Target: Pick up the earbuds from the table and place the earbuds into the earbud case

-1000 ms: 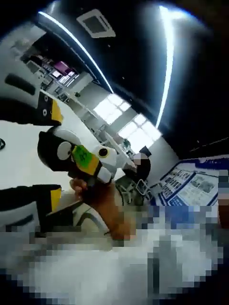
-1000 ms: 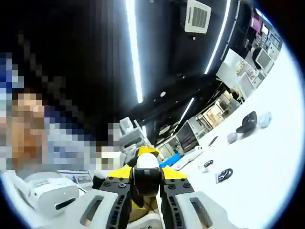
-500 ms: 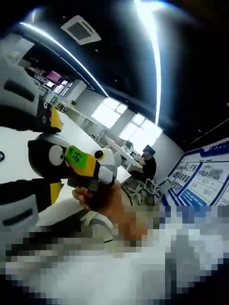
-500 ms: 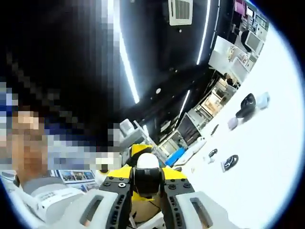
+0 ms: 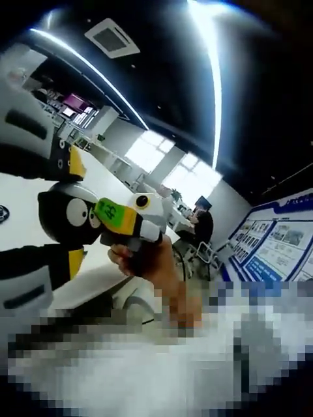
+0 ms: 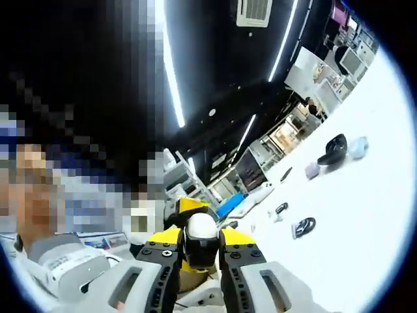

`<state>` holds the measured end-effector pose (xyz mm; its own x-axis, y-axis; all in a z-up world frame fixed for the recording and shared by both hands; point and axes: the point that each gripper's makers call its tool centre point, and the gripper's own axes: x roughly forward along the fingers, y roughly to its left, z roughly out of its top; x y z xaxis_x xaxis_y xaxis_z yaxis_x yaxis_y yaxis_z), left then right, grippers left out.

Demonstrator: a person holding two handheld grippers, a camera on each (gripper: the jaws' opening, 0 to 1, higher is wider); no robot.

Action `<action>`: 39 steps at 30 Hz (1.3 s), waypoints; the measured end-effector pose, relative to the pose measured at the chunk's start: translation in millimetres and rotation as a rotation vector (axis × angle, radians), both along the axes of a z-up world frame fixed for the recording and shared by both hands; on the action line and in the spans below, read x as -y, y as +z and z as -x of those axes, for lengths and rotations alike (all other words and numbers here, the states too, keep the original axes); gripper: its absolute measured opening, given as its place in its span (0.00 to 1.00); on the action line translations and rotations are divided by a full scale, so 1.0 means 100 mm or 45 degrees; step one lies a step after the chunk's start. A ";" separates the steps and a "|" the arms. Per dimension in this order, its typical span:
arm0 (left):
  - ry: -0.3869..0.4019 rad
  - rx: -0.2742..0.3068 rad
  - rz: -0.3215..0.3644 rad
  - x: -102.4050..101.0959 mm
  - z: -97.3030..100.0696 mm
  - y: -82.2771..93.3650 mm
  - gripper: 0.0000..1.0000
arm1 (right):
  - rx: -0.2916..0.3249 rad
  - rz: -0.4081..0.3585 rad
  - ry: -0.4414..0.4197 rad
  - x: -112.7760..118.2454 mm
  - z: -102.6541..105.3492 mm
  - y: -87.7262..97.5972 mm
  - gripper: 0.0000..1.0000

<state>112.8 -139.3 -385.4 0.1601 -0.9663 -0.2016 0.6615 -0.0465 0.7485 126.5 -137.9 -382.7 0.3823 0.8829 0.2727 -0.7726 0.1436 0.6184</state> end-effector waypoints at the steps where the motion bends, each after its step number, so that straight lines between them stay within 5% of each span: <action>1: 0.000 0.003 0.005 0.00 0.00 0.02 0.39 | 0.002 0.007 0.011 -0.01 -0.01 0.01 0.20; 8: 0.014 0.040 0.001 0.04 -0.03 0.02 0.39 | 0.005 0.149 0.082 -0.20 -0.02 -0.04 0.22; 16: 0.071 0.043 0.014 0.02 -0.18 0.01 0.41 | -0.058 0.115 0.067 -0.12 -0.20 -0.05 0.21; 22: 0.104 -0.167 0.131 -0.15 -0.33 0.07 0.47 | -0.161 0.237 -0.021 0.34 -0.74 -0.12 0.21; 24: 0.131 -0.282 0.179 -0.26 -0.44 0.07 0.47 | -0.176 0.306 -0.099 0.66 -1.12 -0.12 0.21; 30: 0.162 -0.609 0.328 -0.57 -0.73 0.09 0.44 | -0.084 0.485 -0.265 1.19 -1.78 -0.15 0.21; 35: 0.234 -0.704 0.338 -0.82 -0.96 0.03 0.42 | -0.134 0.539 -0.285 1.41 -2.13 -0.39 0.21; 39: 0.257 -0.729 0.357 -0.94 -1.01 0.04 0.41 | -0.130 0.739 -0.286 1.39 -2.23 -0.81 0.21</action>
